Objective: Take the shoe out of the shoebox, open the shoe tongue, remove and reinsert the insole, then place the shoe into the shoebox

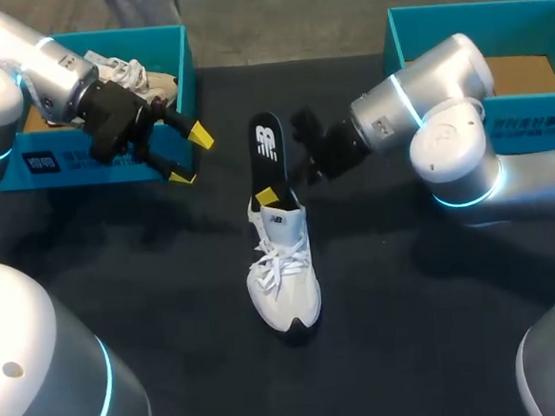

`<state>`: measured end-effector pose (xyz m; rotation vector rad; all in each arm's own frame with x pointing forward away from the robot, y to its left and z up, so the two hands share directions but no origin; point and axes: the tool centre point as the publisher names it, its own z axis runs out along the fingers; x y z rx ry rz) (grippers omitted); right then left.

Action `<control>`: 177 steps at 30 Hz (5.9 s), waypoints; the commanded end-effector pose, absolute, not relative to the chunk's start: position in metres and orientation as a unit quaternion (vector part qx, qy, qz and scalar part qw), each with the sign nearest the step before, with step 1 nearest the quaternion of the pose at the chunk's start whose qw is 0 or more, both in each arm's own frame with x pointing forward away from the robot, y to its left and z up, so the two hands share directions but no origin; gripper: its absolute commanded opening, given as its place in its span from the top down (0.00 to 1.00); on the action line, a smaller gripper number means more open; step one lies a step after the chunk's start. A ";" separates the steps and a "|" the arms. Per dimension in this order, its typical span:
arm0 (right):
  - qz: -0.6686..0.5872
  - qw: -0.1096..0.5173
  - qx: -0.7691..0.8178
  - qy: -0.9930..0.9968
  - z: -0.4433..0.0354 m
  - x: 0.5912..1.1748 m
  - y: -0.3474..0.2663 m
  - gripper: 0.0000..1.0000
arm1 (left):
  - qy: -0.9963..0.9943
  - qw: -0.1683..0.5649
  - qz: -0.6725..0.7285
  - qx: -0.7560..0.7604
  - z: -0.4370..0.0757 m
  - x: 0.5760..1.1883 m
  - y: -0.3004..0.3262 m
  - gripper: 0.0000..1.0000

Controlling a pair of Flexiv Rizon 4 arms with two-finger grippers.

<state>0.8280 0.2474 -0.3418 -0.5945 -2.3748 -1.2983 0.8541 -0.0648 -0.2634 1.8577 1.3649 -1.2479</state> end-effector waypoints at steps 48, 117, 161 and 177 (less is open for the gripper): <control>-0.376 0.183 -0.230 -0.879 -0.326 0.813 0.232 0.61 | 0.503 0.257 -0.459 0.685 -0.264 0.854 -0.065 0.00; -0.349 0.229 -0.244 -0.875 -0.357 0.804 0.238 1.00 | 0.503 0.257 -0.459 0.685 -0.264 0.854 -0.065 0.00; -0.339 0.231 -0.247 -0.878 -0.358 0.799 0.238 0.76 | 0.503 0.257 -0.459 0.685 -0.264 0.854 -0.065 0.00; -0.352 0.196 -0.235 -0.885 -0.334 0.823 0.240 0.62 | 0.503 0.257 -0.459 0.685 -0.264 0.854 -0.065 0.00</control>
